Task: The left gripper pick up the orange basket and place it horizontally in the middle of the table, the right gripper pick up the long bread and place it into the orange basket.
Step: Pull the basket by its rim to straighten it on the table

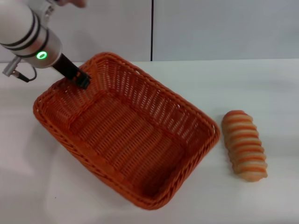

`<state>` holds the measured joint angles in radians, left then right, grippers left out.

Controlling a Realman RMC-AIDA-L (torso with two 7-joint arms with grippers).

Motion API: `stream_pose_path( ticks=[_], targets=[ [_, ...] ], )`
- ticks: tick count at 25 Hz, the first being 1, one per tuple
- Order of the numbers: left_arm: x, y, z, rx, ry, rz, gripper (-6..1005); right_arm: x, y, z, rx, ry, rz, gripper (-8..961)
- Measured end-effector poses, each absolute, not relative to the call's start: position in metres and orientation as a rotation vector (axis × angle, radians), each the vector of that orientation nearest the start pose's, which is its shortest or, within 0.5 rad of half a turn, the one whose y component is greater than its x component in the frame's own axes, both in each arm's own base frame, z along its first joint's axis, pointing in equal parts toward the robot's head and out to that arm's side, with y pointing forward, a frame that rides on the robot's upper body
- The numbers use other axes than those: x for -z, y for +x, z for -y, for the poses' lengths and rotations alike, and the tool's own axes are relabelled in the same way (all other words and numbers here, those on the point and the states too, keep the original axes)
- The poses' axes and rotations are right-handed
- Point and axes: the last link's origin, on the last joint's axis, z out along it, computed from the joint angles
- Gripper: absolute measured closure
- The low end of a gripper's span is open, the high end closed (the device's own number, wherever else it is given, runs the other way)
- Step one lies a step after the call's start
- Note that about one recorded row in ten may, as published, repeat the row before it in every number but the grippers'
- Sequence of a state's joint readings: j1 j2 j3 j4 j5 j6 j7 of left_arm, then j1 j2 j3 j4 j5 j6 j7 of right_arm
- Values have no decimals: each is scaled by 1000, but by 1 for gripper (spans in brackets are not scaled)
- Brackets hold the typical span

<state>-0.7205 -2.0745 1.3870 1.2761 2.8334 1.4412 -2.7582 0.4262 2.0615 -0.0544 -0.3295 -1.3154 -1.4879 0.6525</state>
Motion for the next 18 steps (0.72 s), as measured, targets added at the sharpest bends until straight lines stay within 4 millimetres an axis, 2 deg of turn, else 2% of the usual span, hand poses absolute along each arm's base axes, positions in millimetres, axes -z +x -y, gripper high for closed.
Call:
stream_pose_path(
  ticks=[1,4,7,9,16,18],
  targets=[
    [-13,-173,-397,-547,-2296,928,695,-121,345,-325,-954,-1411,-345,372],
    [-24,-180,-396,-505,-2213,1105,708,-127,342,-333,-948,-1420,-330,372],
    [-26,-182,-395,-499,-2201,1131,734,-134,339,-345,-940,-1432,-324,372],
    [-40,-202,-389,-462,-2133,1297,752,-138,337,-352,-936,-1442,-323,372],
    [-49,-224,-377,-431,-2074,1429,785,-140,321,-381,-925,-1537,-308,372],
    [-49,-230,-372,-432,-2064,1458,788,-140,318,-385,-923,-1551,-304,372]
  ],
)
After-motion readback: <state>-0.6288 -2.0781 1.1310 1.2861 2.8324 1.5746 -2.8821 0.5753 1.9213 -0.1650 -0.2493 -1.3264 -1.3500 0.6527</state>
